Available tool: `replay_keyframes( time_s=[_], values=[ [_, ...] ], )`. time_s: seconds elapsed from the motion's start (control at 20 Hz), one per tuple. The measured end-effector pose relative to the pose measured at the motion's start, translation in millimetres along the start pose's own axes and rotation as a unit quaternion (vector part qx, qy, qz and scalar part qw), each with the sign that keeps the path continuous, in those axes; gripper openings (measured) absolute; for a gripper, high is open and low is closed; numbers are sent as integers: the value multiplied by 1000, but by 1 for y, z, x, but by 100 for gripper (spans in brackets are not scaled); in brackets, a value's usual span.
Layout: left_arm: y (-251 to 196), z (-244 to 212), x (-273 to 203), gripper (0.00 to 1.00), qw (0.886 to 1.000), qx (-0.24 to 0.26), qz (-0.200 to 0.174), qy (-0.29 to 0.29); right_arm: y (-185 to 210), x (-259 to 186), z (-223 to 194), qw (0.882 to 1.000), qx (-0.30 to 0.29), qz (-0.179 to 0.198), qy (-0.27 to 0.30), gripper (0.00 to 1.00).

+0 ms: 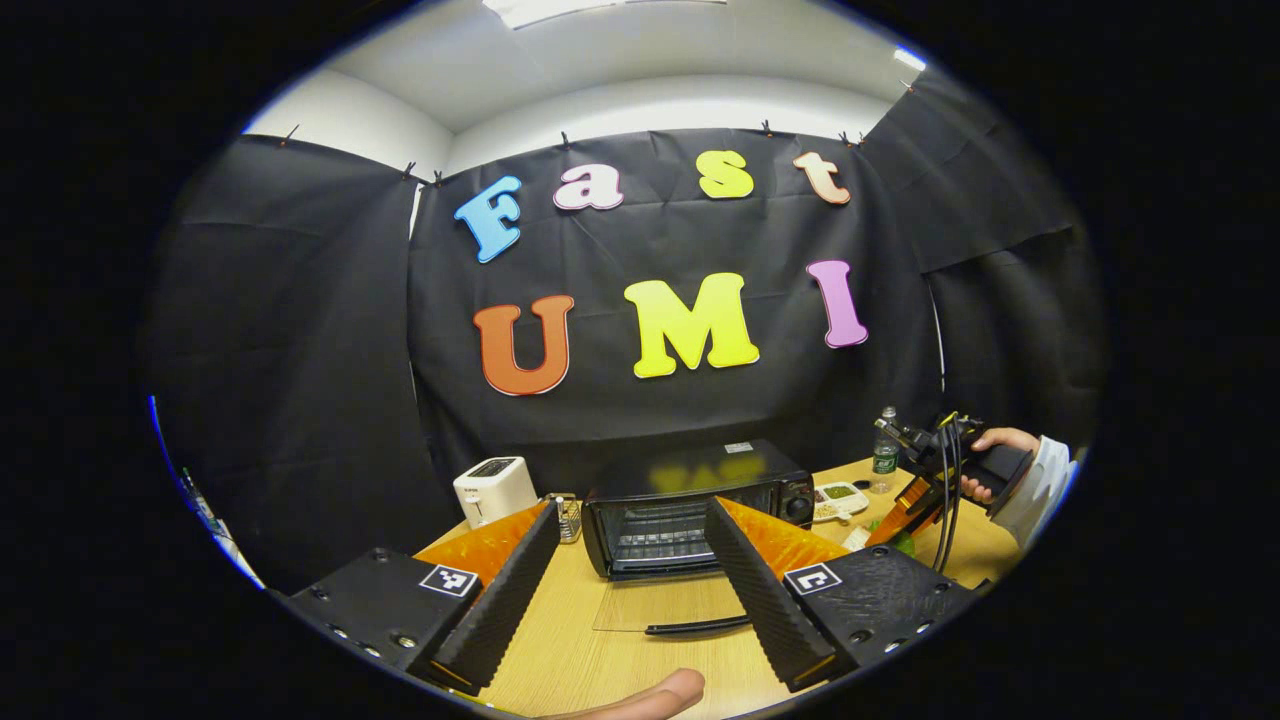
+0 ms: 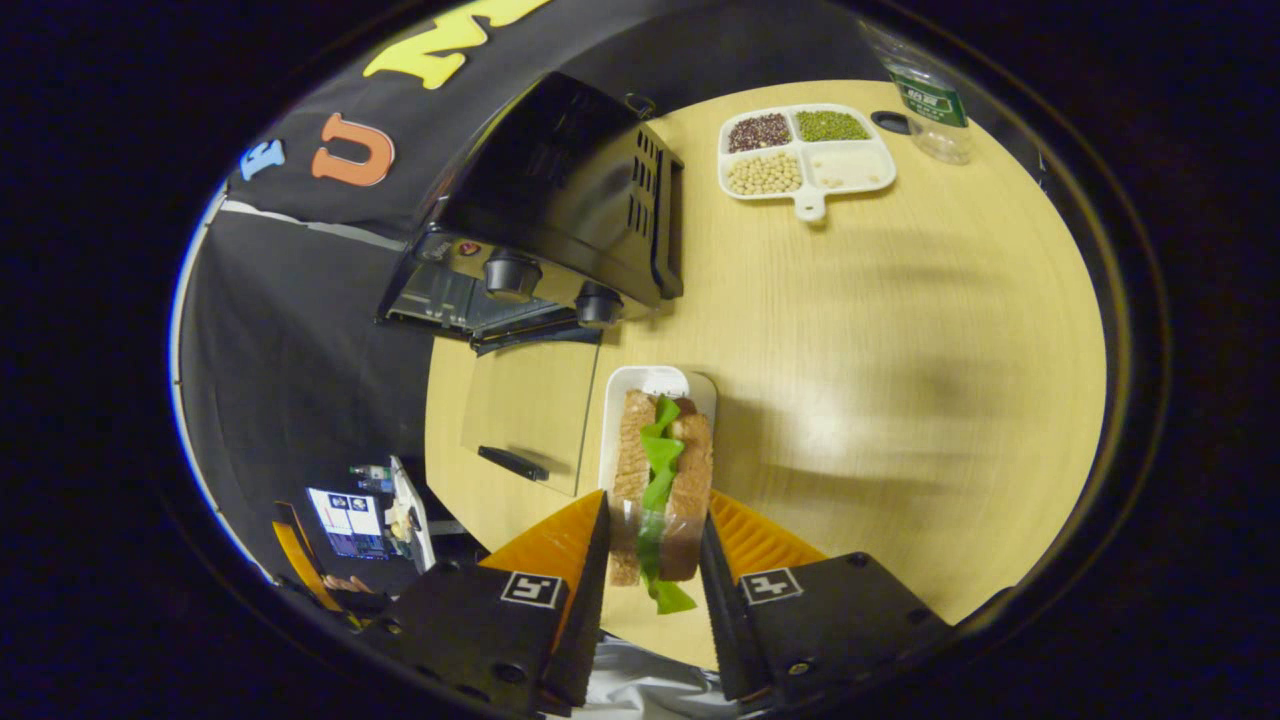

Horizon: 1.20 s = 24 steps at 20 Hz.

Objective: Open the electric oven with the left hand, put the food in, and close the electric oven.

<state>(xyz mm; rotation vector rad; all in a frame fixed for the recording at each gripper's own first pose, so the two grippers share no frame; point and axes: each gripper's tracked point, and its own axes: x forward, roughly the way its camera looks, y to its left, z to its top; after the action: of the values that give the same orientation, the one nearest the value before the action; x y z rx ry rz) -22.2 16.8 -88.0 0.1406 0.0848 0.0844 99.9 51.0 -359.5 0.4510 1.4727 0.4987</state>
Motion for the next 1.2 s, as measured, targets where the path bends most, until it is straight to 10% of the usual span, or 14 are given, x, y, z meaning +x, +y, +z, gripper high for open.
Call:
replay_keyframes(
  time_s=[0.7, 1.2],
  values=[
    [22, -9, -18, 96, 1000, -27, 0, -11, 68, -43, -40, 992, 22, 45, -113, 39],
    [24, -2, -36, 95, 998, -64, -20, -21, 173, 16, -8, 936, 102, 161, -295, 39]
  ],
)
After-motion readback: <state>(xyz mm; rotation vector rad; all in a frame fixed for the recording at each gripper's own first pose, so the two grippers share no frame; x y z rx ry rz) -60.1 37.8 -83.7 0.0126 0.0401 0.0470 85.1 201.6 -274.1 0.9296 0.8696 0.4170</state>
